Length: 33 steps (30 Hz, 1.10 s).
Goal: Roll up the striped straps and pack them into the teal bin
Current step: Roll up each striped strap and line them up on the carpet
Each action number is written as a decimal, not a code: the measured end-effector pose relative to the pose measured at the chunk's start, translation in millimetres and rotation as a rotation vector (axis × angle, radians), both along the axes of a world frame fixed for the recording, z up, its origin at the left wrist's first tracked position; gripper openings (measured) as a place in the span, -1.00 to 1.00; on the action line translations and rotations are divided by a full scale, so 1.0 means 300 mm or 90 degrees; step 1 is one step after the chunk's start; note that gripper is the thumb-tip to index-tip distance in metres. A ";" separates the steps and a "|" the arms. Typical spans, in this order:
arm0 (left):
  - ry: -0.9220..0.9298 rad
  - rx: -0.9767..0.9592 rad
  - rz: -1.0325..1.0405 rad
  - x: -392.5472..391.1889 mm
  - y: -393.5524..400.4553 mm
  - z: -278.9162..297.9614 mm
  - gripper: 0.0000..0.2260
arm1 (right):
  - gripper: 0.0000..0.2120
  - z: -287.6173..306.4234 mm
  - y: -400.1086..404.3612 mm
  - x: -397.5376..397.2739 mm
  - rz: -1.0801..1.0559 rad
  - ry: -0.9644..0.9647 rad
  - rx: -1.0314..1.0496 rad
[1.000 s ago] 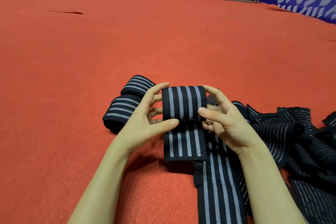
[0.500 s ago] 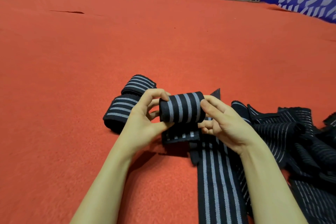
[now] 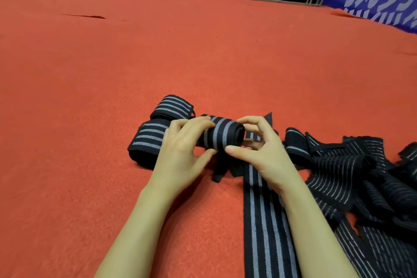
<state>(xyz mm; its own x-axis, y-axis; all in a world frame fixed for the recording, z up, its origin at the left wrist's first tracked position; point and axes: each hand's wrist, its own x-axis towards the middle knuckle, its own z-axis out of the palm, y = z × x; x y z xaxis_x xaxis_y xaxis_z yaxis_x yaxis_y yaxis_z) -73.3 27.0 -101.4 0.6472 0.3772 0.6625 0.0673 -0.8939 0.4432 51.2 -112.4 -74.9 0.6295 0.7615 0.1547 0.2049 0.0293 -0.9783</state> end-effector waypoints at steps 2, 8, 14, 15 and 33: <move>-0.007 0.052 0.043 0.009 0.004 -0.018 -0.54 | -0.51 -0.029 0.023 -0.014 -0.024 -0.033 0.009; 0.031 0.086 0.108 0.046 -0.015 -0.075 -0.51 | -0.56 -0.118 0.038 0.001 -0.049 -0.170 -0.101; 0.117 0.050 0.070 0.025 -0.023 -0.065 -0.58 | -0.80 -0.120 0.003 0.074 -0.045 -0.463 -0.210; 0.129 0.051 0.077 0.025 -0.031 -0.063 -0.56 | -0.81 -0.119 -0.002 0.077 -0.051 -0.483 -0.222; 0.275 0.383 0.184 0.110 0.107 -0.012 -0.63 | -0.68 -0.178 0.131 0.118 -0.207 -0.767 -0.250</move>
